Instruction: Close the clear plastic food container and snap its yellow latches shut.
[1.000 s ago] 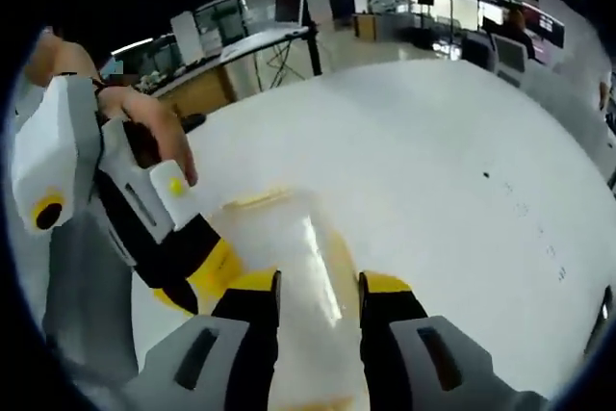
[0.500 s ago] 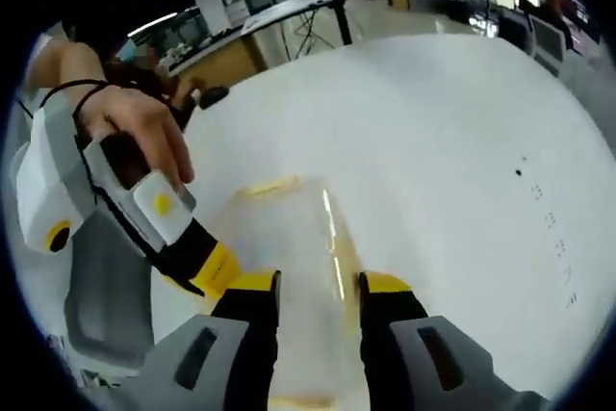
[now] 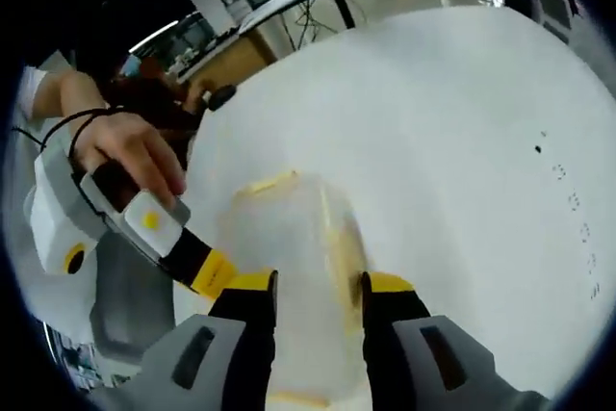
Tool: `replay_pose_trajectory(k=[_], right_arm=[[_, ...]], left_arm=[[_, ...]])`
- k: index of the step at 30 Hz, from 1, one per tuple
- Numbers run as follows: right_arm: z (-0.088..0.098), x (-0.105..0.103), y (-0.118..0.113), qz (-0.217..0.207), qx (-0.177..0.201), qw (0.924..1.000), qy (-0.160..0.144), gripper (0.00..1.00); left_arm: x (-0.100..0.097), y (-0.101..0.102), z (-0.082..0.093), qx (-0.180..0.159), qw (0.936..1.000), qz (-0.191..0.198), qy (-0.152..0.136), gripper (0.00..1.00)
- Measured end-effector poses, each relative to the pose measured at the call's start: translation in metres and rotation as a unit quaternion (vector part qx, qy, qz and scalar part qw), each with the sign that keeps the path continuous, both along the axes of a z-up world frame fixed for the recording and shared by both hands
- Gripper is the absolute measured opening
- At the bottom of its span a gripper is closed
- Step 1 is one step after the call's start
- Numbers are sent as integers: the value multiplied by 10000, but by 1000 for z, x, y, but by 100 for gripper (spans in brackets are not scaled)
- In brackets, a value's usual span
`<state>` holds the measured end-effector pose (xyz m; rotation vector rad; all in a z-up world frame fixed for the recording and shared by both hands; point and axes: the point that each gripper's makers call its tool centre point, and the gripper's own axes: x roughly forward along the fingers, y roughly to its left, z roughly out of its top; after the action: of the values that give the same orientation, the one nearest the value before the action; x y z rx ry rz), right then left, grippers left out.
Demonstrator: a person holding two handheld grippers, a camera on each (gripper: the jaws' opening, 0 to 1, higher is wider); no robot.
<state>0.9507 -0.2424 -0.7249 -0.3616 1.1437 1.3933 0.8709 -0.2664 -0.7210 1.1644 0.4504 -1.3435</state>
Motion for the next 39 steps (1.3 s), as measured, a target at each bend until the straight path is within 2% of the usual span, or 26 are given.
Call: replay_pose_trajectory(k=[3, 12, 14, 16, 19, 29, 35, 36, 39], right_arm=[[-1, 0, 0, 12, -10, 10000, 33, 31], [-1, -2, -1, 52, -60, 10000, 45, 31], [-1, -2, 0, 59, -79, 9999, 55, 31], [-2, -3, -1, 69, -90, 9999, 55, 31], [-1, -5, -1, 30, -67, 9999, 81, 31], [-1, -10, -1, -95, 14, 9998, 156, 30], [-2, -9, -1, -157, 73, 9994, 311, 28], [-2, -13, -2, -187, 14, 9988, 462, 28], [-1, -20, 0, -81, 41, 9990, 435, 28]], left_arm=[[2, -1, -3, 39, 9999, 16, -98, 37], [3, -1, -3, 11, 9997, 94, -221, 36], [2, -2, -4, 5, 9994, 138, -311, 36], [4, -2, -5, 45, 9983, 34, -579, 36], [4, -2, -4, 11, 9986, 152, -511, 35], [5, -2, -5, 61, 9977, 275, -622, 34], [4, -2, -6, 39, 9972, 339, -670, 33], [5, -4, -6, 26, 9970, 337, -695, 33], [5, -3, -6, 55, 9967, 347, -732, 32]])
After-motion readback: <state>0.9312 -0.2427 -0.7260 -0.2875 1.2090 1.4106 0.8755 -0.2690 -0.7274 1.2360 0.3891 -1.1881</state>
